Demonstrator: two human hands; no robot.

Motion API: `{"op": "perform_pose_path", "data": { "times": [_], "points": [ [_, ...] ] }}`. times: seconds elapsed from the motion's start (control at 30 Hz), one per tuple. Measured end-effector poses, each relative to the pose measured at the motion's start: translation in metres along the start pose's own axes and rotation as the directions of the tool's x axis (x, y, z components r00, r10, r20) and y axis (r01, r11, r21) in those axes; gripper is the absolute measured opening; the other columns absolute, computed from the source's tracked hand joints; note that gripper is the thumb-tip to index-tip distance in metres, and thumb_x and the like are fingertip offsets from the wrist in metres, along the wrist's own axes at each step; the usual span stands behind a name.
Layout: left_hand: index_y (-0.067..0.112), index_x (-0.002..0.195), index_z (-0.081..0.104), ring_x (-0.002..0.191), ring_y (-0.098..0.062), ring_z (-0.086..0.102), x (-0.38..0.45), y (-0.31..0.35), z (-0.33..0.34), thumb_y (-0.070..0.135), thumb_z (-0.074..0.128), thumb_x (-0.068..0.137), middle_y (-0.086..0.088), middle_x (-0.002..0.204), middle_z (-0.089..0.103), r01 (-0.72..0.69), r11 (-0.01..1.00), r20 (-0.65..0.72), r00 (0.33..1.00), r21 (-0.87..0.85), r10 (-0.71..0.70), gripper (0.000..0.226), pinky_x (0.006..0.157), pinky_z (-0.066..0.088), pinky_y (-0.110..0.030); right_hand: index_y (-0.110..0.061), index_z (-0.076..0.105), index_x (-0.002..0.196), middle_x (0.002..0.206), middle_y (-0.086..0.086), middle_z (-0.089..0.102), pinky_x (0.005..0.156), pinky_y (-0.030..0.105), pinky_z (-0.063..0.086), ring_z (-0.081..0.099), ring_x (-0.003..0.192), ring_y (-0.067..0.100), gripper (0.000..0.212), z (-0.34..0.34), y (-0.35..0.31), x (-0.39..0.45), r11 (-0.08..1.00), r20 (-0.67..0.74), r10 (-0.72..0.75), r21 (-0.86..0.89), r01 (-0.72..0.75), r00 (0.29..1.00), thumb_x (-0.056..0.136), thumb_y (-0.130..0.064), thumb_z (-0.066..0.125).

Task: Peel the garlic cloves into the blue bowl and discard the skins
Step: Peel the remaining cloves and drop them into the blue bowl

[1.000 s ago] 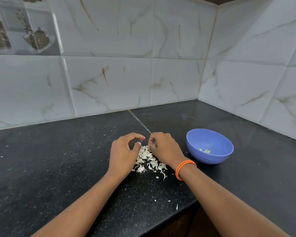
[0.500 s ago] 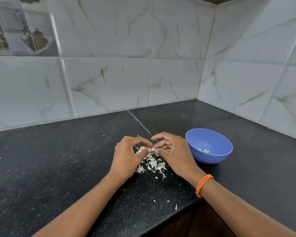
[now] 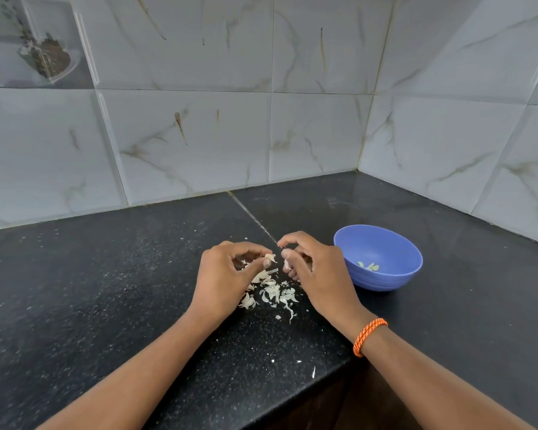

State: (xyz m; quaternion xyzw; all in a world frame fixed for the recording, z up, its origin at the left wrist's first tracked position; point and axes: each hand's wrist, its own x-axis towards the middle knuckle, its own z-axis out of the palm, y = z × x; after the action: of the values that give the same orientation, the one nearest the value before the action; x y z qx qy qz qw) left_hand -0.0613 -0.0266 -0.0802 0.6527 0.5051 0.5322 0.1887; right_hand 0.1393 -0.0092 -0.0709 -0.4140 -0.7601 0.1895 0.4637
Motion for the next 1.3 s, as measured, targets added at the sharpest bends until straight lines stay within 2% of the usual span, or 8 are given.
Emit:
{"op": "perform_pose_path", "data": {
  "times": [0.1,0.37,0.57,0.7,0.8,1.03,1.2,1.3],
  "points": [
    [0.036,0.094,0.086,0.087,-0.008,0.072,0.001,-0.003,0.0,0.026,0.088,0.089,0.023,0.088,0.079,0.003,1.0,-0.015,1.0,0.023,-0.002,0.01,0.082,0.06,-0.04,-0.032,0.067,0.123,0.084,-0.01,0.072,0.076,0.042,0.06,0.071,0.082,0.01,0.022,0.003,0.006,0.0,0.998,0.023,-0.013,-0.066,0.014,1.0,0.111,-0.019,0.055],
    [0.034,0.096,0.085,0.084,-0.009,0.073,0.001,-0.002,0.0,0.024,0.089,0.089,0.024,0.092,0.079,-0.029,0.997,-0.034,0.999,0.065,0.032,0.013,0.08,0.061,-0.039,-0.028,0.073,0.112,0.089,-0.009,0.071,0.076,0.033,0.062,0.07,0.087,0.013,0.028,0.009,0.005,-0.001,1.0,0.033,0.022,0.022,-0.023,0.999,0.091,-0.012,0.084],
    [0.035,0.097,0.085,0.083,-0.01,0.073,0.0,-0.002,-0.001,0.025,0.089,0.089,0.022,0.092,0.079,-0.029,0.998,-0.038,0.999,0.06,0.031,0.013,0.079,0.062,-0.04,-0.032,0.069,0.121,0.085,-0.009,0.074,0.078,0.044,0.061,0.073,0.084,0.014,0.023,0.01,0.009,-0.003,1.0,0.046,0.015,-0.005,-0.015,0.999,0.108,-0.016,0.06],
    [0.033,0.098,0.085,0.081,-0.008,0.075,-0.001,0.0,0.0,0.023,0.087,0.091,0.022,0.09,0.08,-0.022,0.999,-0.04,0.999,0.044,0.024,0.013,0.079,0.063,-0.042,-0.036,0.068,0.123,0.105,-0.018,0.07,0.094,0.032,0.058,0.068,0.107,0.007,0.041,0.01,0.004,-0.003,0.996,0.051,-0.04,-0.075,0.044,0.998,0.095,-0.007,0.076],
    [0.032,0.1,0.086,0.079,-0.005,0.078,-0.002,0.002,-0.001,0.022,0.086,0.093,0.021,0.085,0.08,-0.022,0.999,-0.047,0.999,0.024,0.023,0.013,0.078,0.065,-0.043,-0.037,0.072,0.116,0.1,-0.019,0.073,0.091,0.026,0.053,0.067,0.107,0.005,0.026,0.009,-0.001,-0.003,0.995,-0.015,-0.041,-0.09,0.039,0.999,0.097,-0.02,0.077],
    [0.028,0.102,0.087,0.081,-0.002,0.079,-0.005,0.007,0.0,0.019,0.087,0.091,0.021,0.088,0.081,-0.044,0.999,-0.071,0.996,-0.001,0.044,0.014,0.081,0.067,-0.041,-0.022,0.075,0.114,0.108,-0.008,0.065,0.089,0.027,0.062,0.071,0.101,0.012,0.039,0.013,0.0,-0.002,0.996,-0.019,0.001,0.088,0.001,1.0,0.087,0.007,0.08],
    [0.027,0.1,0.087,0.086,-0.002,0.078,-0.003,0.004,0.0,0.021,0.089,0.089,0.021,0.092,0.081,-0.056,0.998,-0.079,0.995,0.017,0.058,0.013,0.083,0.066,-0.04,-0.023,0.075,0.113,0.096,-0.006,0.07,0.073,0.022,0.059,0.072,0.083,0.012,0.019,0.012,0.001,0.0,0.993,-0.08,0.041,0.112,-0.032,0.996,0.099,-0.01,0.075],
    [0.03,0.095,0.086,0.089,-0.009,0.078,-0.002,0.003,0.001,0.021,0.091,0.086,0.02,0.093,0.08,-0.081,0.996,-0.068,0.994,0.024,0.082,0.013,0.081,0.064,-0.043,-0.025,0.075,0.118,0.095,-0.009,0.078,0.084,0.025,0.059,0.075,0.094,0.007,0.016,0.012,0.002,-0.002,0.986,-0.033,0.087,0.145,-0.081,0.996,0.106,-0.019,0.066]
  ]
}}
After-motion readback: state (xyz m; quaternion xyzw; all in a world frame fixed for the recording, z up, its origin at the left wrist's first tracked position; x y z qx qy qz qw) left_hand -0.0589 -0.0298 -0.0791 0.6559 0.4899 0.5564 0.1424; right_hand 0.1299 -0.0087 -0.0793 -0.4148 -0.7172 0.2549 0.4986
